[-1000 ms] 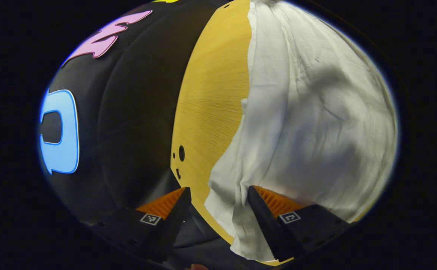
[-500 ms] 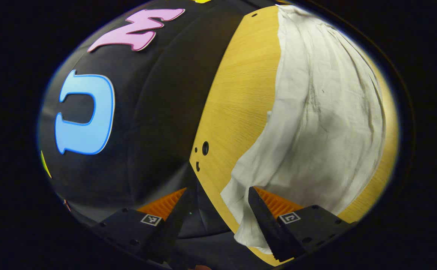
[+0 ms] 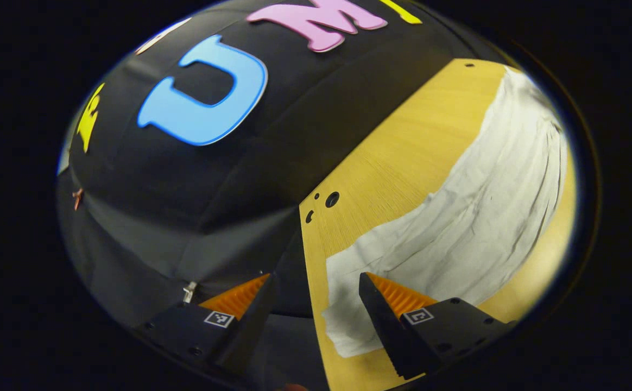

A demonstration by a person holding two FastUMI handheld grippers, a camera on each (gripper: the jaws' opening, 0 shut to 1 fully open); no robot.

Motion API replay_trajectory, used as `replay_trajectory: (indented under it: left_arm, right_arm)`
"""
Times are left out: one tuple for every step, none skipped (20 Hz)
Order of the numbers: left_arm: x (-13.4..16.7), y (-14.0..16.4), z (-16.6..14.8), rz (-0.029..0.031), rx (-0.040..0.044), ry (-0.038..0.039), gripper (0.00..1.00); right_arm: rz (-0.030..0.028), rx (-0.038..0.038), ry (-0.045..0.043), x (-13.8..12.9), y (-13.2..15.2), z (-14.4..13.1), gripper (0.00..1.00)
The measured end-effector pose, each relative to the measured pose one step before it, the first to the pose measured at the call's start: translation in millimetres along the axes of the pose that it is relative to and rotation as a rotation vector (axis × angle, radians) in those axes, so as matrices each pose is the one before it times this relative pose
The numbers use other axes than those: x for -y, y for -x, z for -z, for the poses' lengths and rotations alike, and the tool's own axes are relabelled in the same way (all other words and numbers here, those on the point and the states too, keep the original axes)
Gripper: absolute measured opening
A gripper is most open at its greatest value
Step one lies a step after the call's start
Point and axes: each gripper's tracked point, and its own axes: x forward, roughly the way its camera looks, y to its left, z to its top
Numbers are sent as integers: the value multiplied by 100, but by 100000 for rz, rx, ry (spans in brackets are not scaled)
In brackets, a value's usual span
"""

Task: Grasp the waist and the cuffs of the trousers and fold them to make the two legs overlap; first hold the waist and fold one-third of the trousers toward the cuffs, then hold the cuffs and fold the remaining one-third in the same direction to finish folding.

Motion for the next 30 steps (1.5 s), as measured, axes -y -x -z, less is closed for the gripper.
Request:
replay_trajectory:
  left_arm:
    - [508,589,278,1613,-905,6676,97]
    - [687,502,379,2439,-1182,6839,97]
    - [614,498,397,2468,-1337,6820,96]
    - [765,281,348,3095,-1057,7029,97]
    - [799,685,140,3026,199,6795,97]
    - [722,470,-150,2561,1070,6309,96]
    - [445,265,-232,2257,1203,5531,97]
    - [319,272,-312,1963,967,4953,97]
    - [313,-12,-17,1808,767,4555,97]
    - [437,162,12,1549,516,4263,97]
    - [590,535,-95,1162,318,3379,98]
    - [320,334,48,748,161,3125,97]
    - [69,64,79,414,-178,2973,97]
    - [119,250,214,392,-396,3672,97]
    - [202,168,247,558,-543,3672,97]
    - [-96,175,345,-147,-612,3282,97]
    - [-412,46,461,-582,-1046,2498,97]
    - [-532,169,425,-1041,-1057,2043,98]
    - [-332,82,391,-747,-866,1911,97]
    - [-449,200,176,-874,-476,1736,97]
    - [-171,64,276,-349,-596,1366,98]
    - [-328,84,260,-693,-515,970,96]
    - [-302,-29,405,-527,-679,481,96]
    - [-207,44,412,-743,-806,11,96]
    - [-84,-20,355,-594,-817,14,96]
    - [-401,9,-131,-260,-674,516,96]
    - [91,-356,499,47,-680,1022,96]
    - [51,-11,362,182,-587,1583,92]
    - [-15,-17,372,632,-736,2240,96]
    - [139,-17,303,867,-881,2791,96]
  right_arm:
    - [248,-2192,-7918,202,-323,518,98]
    - [-135,-2273,-7139,86,-520,486,98]
    - [-878,-2407,-6249,144,-917,712,98]
    - [-260,-2318,-4791,326,-600,613,98]
    - [-313,-1526,-3912,407,-451,651,98]
    - [-25,-1406,-3560,309,-320,440,98]
    - [376,-1561,-3853,231,-29,457,98]
    - [194,-1217,-4547,268,-85,181,99]
    - [347,-1174,-4356,503,-501,263,99]
    - [360,-1388,-3929,504,-521,145,99]
    - [464,-1581,-3148,451,-720,77,99]
    - [132,-1631,-2864,289,-849,186,99]
    - [134,-1090,-3125,307,-708,227,98]
    - [-336,-775,-3321,38,-563,141,99]
    - [540,-616,-2970,283,-634,98,99]
    - [271,-769,-2814,241,-399,-20,99]
    - [393,-581,-2220,213,-379,88,99]
    - [68,-251,-1879,-9,-427,3,99]
    - [420,-179,-1822,17,-371,194,99]
    - [-592,1231,-1814,-245,-246,-357,99]
    - [-124,30,-1599,-258,-343,-71,99]
    - [-468,31,-1447,-423,-130,-100,99]
    - [250,-366,-1142,-268,-310,-98,99]
    - [1555,294,-952,55,-115,-174,99]
    - [2697,-620,-824,406,-57,28,98]
    - [2845,-249,-1262,356,-51,-73,95]
    - [3673,-1121,-1219,646,-329,53,90]
    - [1830,-1009,-1493,492,85,-178,75]
    - [942,-1617,-2069,442,-116,75,65]
    - [-586,-2935,-2213,214,-354,527,46]
